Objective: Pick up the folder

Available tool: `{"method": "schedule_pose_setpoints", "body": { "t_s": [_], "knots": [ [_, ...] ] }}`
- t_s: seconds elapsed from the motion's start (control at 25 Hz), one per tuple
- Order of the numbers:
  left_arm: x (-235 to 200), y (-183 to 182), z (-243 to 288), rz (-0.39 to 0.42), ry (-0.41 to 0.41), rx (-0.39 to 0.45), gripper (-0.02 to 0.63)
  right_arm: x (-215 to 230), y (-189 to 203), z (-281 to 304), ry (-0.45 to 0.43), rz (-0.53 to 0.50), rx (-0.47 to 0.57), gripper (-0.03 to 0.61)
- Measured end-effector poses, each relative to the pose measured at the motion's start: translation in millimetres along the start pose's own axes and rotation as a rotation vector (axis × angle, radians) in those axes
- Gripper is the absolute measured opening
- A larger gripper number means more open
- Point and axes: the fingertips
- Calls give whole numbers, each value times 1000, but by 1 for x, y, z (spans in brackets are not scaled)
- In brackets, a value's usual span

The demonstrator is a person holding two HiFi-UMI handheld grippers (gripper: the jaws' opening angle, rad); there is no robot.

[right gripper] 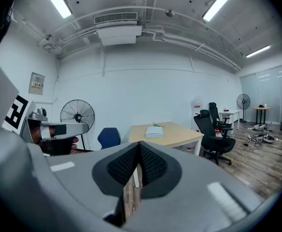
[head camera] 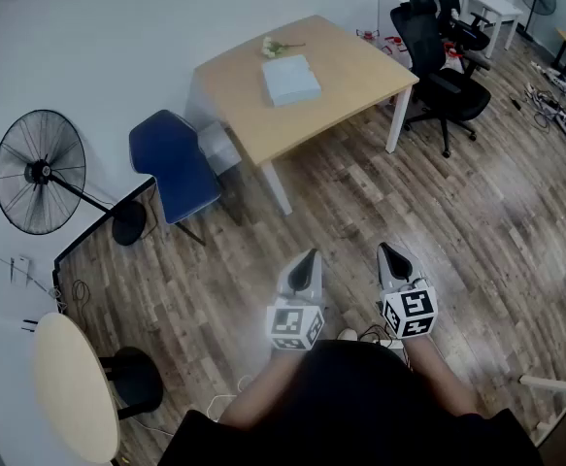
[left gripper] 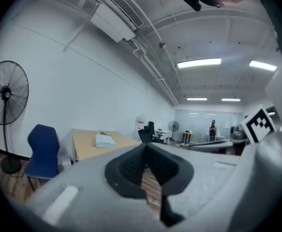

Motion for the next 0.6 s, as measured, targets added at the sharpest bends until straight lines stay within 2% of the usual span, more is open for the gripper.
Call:
{"method": "schedule_pose_setpoints", "body": {
  "t_s": [0.12,0.32,0.48,0.6],
  "knots": [
    [0,0,4,8,3,2,1,6,-3,2,3,-9,10,0],
    [5,1,7,14,-4,-2,1,14,1,-1,-27,52,-2,0],
    [14,6,10,22,-1,-8,1,19,5,-8,-25,7,7,0],
    [21,11,17,22,9,-20,0,26,3,-8,-27,23,24,0]
  ]
}}
Point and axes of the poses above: the fingertips, and each gripper's own axes: z forward along the fingers, x to its right, y out of its underside, and after that the axes turned 1 degree about z, right-handed
